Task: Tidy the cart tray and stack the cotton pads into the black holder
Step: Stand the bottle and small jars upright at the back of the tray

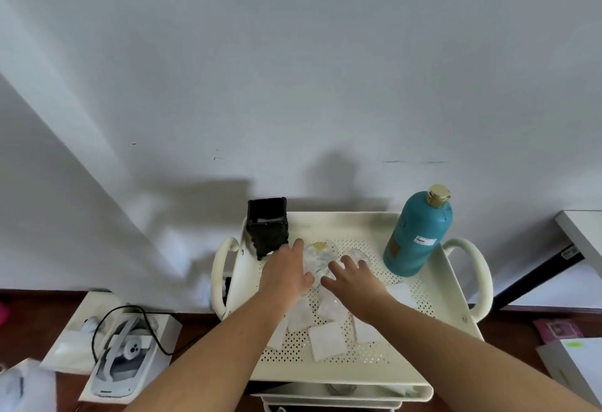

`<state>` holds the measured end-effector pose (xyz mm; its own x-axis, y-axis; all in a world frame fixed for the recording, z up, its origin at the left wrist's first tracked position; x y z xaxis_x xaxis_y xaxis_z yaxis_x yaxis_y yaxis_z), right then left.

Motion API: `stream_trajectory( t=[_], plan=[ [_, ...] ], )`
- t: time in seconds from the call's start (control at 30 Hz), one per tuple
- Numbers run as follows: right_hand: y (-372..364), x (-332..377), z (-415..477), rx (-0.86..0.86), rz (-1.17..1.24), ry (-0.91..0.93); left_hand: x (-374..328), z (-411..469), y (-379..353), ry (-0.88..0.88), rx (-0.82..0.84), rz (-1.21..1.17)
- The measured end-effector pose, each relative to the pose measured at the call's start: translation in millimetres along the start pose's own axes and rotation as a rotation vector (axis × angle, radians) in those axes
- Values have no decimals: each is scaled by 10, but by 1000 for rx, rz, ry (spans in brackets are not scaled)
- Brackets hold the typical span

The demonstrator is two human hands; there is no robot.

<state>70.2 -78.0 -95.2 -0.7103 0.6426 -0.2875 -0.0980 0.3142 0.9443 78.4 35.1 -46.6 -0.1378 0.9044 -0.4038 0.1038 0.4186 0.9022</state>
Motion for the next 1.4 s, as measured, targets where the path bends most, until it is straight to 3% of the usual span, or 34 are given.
stream_trajectory(
  t=[0.2,0.43,0.57,0.93,1.23,1.4],
  plan=[
    [-17,-134,-9,-13,80,-46,-111,108,82,-60,-37,13],
    [-13,-774,-120,-209,877,-526,-321,301,143,-148,-42,66],
    [-162,-938,-152,-224,1288,-797,-494,410,158,-219,-43,113],
    [-163,-920,-157,-129,1216,-753,-533,460,189,-262,-24,23],
    [-241,-962,-672,148,1029,-739,-771,323,374,-443,-118,-41],
    [-135,-1314,-1043,63,958,-1006,-1093,301,251,-529,-22,-116]
  ],
)
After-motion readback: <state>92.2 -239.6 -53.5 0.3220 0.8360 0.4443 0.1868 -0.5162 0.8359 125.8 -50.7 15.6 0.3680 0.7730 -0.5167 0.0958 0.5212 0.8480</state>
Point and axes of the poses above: each hand's wrist, its own z-axis towards the middle knuckle, its own y-axis out of the back of the hand, x = y × z, the point moved 8 cm from there along z, towards the middle knuckle, and after that the axes turned 6 degrees about -z, right-handed, at the moved point
